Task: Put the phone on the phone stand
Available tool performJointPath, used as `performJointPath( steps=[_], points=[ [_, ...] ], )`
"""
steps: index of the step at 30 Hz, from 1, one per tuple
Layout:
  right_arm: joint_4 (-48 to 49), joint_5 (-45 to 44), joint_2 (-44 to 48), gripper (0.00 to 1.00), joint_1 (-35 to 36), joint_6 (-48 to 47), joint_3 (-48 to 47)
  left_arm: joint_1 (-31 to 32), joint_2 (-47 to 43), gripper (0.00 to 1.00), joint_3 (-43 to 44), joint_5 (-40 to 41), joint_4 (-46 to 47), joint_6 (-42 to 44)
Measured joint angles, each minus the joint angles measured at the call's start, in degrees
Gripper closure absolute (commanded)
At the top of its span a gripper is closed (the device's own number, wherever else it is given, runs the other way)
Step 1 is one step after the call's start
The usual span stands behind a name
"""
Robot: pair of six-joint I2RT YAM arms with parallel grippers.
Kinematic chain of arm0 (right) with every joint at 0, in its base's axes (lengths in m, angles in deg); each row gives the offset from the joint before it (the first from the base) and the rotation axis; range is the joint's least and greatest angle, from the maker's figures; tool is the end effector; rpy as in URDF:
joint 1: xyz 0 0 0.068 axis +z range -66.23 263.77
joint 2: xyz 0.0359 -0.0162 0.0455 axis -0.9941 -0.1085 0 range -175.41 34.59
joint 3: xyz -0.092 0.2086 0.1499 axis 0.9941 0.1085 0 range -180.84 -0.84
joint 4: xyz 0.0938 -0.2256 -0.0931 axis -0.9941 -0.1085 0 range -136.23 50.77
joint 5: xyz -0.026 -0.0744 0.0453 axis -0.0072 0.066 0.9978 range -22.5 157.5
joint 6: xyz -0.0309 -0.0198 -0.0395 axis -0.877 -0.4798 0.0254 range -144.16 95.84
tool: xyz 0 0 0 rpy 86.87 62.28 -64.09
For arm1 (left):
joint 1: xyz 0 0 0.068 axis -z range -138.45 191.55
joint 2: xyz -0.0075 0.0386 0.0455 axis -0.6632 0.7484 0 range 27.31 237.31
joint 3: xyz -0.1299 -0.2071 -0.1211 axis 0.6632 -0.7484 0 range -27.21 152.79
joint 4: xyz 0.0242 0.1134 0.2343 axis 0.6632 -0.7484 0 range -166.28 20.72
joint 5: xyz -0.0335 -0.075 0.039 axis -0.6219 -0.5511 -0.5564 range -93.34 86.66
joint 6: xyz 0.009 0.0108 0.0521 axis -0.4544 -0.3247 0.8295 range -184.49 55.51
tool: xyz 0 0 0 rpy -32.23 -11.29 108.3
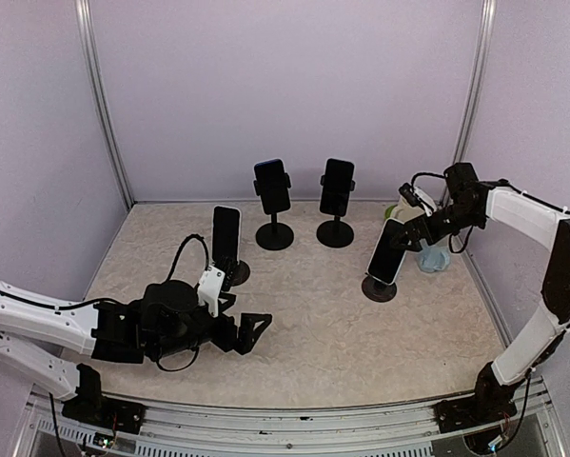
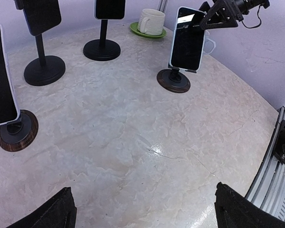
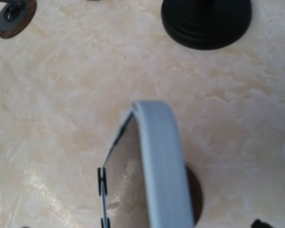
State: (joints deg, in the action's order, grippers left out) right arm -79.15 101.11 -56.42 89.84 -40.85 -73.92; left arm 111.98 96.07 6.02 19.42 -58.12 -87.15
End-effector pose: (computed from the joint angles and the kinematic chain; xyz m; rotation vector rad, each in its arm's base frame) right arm 0.3274 0.0546 0.2715 -0.6935 2.3640 0.6726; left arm 0.0986 -0.2365 0.2219 0.5740 1.9384 -0.6610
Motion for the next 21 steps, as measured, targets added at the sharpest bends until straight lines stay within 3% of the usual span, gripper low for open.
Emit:
performJointPath(
  steps=[12,21],
  points=[
    [0.63,-5.20,0.94,0.00,0.00,3.98,-3.26,-1.29,-1.81,0.01,0.04,0.13,-0.92,0.04],
    [6.01,-13.22,12.74,0.00,-0.02,10.45,-1.81,-8.13,-8.85,0.01,3.10,2.47,-6.93,0.44]
  ],
)
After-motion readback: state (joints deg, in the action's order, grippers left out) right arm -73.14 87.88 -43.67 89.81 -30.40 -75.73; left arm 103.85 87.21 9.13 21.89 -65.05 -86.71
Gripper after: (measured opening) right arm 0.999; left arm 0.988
